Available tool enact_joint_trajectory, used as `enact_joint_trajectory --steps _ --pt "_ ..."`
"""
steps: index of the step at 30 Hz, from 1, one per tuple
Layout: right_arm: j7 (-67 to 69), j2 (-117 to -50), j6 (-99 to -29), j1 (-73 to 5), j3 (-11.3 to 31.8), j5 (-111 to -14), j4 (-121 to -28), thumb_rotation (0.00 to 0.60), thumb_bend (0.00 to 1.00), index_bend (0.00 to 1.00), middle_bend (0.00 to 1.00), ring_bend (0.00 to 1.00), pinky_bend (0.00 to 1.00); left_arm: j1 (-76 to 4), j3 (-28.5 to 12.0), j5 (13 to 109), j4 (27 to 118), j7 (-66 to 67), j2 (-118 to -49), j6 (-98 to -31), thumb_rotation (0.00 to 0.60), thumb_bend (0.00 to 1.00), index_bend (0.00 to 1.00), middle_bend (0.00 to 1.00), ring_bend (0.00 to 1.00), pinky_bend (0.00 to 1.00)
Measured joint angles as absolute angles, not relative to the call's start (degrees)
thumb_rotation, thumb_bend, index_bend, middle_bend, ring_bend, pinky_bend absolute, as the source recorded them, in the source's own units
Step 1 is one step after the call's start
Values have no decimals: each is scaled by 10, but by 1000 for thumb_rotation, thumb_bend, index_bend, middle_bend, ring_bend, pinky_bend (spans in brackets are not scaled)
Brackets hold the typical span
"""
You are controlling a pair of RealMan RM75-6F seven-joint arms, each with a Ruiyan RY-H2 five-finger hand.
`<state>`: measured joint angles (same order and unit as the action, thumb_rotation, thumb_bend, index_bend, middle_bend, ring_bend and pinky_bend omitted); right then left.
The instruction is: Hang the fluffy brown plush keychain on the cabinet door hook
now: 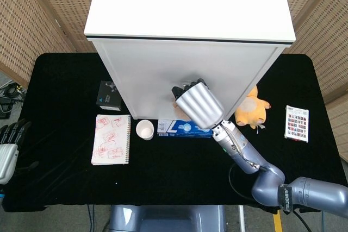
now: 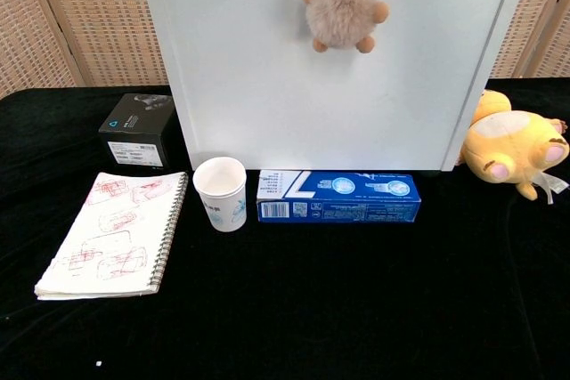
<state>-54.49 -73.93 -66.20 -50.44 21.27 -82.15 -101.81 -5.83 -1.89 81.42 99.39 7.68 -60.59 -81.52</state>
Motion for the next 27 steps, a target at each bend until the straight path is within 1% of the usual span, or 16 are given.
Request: enact_joint_trajectory --steps 13,17,18,22,25,27 --pt "-575 -753 -666 -518 209 -795 -1012 600 637 723 950 939 1000 -58 -19 813 993 74 -605 -815 600 0 0 0 0 0" --pt "-580 -757 -669 -521 209 -787 -1011 600 602 715 950 939 1000 -58 -19 814 993 74 -605 -816 600 0 0 0 0 0" --pt "-580 -757 -670 -522 209 -786 -1012 600 572 711 950 939 1000 -58 -19 814 993 74 -605 -816 600 0 0 0 0 0" --pt "-582 -760 -680 -524 208 -785 -1013 600 373 705 950 939 1000 -58 -19 814 993 74 -605 -816 600 0 0 0 0 0" --pt "-583 -761 -688 -524 209 -788 -1014 600 307 710 950 939 1000 -58 -19 815 993 74 -605 -815 600 0 0 0 0 0" --pt "-584 -761 -692 -525 209 -791 -1014 600 296 716 949 939 1000 -58 -19 815 993 74 -605 -816 600 0 0 0 0 0"
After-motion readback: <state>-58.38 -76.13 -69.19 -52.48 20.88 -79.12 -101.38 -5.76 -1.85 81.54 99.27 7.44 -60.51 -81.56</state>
